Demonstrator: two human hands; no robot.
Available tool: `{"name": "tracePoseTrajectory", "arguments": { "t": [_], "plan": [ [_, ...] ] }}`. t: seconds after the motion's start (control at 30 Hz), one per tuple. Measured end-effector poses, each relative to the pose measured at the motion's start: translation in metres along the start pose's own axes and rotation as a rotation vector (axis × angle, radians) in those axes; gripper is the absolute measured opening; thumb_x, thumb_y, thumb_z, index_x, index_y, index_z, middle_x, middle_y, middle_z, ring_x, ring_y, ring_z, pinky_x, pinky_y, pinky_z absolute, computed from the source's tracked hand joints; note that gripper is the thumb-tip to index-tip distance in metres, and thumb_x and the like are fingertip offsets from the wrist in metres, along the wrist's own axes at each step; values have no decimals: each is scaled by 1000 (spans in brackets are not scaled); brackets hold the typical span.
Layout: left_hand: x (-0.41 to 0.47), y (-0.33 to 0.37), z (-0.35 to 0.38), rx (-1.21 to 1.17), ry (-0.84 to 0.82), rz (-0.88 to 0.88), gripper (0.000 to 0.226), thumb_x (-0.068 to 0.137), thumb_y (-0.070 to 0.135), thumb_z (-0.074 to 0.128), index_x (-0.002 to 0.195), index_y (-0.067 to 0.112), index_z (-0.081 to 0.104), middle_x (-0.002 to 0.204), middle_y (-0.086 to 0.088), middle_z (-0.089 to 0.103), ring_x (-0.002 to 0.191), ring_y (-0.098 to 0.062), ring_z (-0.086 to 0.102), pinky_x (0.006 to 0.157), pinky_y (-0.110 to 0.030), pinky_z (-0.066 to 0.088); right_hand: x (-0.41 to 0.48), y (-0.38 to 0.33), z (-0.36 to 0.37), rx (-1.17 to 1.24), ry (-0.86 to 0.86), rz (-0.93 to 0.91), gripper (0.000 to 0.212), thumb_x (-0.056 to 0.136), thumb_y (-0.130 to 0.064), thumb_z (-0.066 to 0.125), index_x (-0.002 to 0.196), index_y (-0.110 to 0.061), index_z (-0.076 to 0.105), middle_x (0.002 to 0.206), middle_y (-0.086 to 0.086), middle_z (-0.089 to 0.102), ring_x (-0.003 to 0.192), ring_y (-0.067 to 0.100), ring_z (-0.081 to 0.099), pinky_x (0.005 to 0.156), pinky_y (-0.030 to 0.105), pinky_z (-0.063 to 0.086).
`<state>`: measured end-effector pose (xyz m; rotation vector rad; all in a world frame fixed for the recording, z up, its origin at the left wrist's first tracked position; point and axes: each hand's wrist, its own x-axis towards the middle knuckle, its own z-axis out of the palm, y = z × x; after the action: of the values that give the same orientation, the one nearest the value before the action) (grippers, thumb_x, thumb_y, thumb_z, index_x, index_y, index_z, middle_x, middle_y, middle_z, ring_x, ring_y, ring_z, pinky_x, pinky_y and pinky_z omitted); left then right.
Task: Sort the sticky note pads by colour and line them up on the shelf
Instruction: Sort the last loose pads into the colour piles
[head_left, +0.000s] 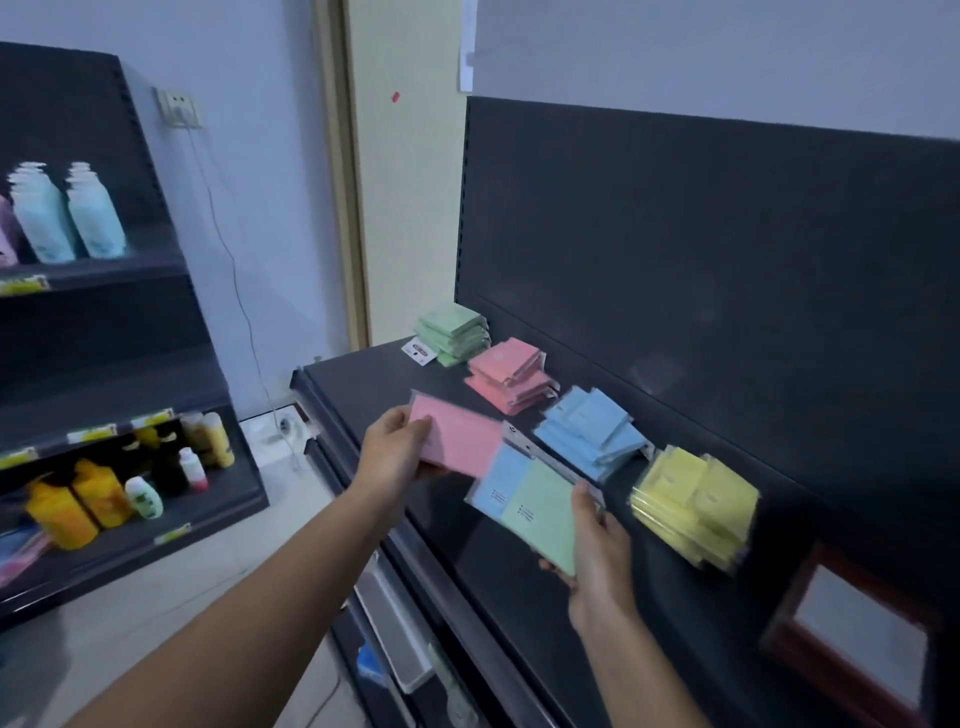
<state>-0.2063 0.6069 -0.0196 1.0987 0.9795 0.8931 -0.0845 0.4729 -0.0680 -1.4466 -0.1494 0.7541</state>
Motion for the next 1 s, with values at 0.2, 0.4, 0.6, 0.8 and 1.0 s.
{"name": "tracePoseTrajectory", "arguments": {
  "t": [0.2,0.4,0.6,0.8,1.0],
  "plan": [
    [95,24,28,-36,-81,-41,22,92,0,33,94,6,54,81,-10,59,71,-21,58,44,-23,54,42,-2,28,-36,63,-24,26,90,-38,57,99,-15,62,85,9,71,64,22,64,38,24,42],
    [182,26,72,-37,-300,-31,35,89,-10,36,115,12,44,98,-12,57,79,-23,57,61,-35,53,74,-4,56,-135,141,-31,18,89,-34,60,93,-17,64,75,5,70,57,16,67,37,23,42],
    [245,8,100,390,-327,150,40,87,3,57,126,8,48,121,-12,59,100,-32,61,88,-49,51,95,-6,85,-123,266,-65,18,86,-33,64,91,-17,69,82,-4,74,69,8,70,52,20,51],
    [260,-5,99,783,-271,436,37,81,20,66,110,-1,59,116,-18,57,109,-37,50,95,-41,38,100,-5,99,-113,318,-65,17,89,-35,60,94,-21,66,90,-2,72,80,15,69,60,28,54],
    [236,10,72,497,-274,605,3,80,2,54,82,2,55,83,-20,50,81,-36,45,79,-40,39,87,-5,110,21,317,-32,22,91,-36,56,98,-16,64,85,6,72,67,18,70,43,26,47]
  ]
}}
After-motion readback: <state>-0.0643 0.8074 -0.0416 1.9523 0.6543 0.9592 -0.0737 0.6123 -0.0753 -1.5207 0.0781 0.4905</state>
